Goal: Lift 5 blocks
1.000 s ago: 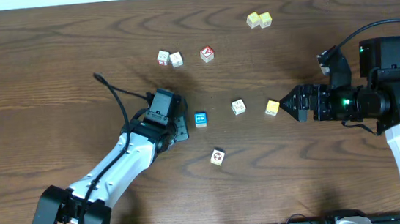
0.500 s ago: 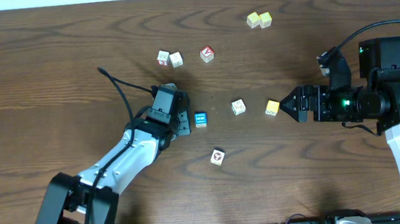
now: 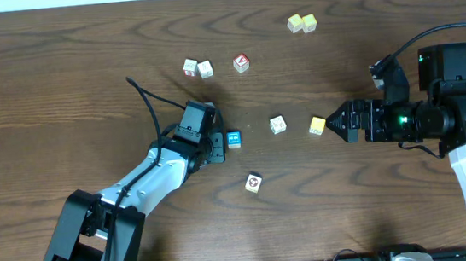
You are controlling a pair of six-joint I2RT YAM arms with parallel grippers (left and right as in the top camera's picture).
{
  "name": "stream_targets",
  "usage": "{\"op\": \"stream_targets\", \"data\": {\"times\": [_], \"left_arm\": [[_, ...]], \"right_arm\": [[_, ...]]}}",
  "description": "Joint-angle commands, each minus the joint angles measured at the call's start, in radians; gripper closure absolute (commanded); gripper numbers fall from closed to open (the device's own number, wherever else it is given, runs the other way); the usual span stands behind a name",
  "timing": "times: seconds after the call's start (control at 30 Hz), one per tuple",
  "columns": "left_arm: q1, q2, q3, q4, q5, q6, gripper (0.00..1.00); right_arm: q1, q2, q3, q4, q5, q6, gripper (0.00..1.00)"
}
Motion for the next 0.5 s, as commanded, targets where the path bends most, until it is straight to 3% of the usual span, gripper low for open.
{"op": "stream_targets", "data": {"times": [0.0,0.23,0.47], "left_arm": [[-0.001,0.007,0.023,0.000,0.010,0.021,0.53],[-0.001,-0.017,0.063,-0.016,0.010,0.021,0.48],[0.019,-0.150,0.090,-0.073,0.010,0.019,0.47]], "right_arm": [[-0.016,0.003,0.018,-0.005,0.002,-0.013,0.02],[-0.016,0.003,0.018,-0.006,0.002,-0.013,0.02],[-0.015,0.003,0.018,0.000,0.002,-0.012,0.02]]}}
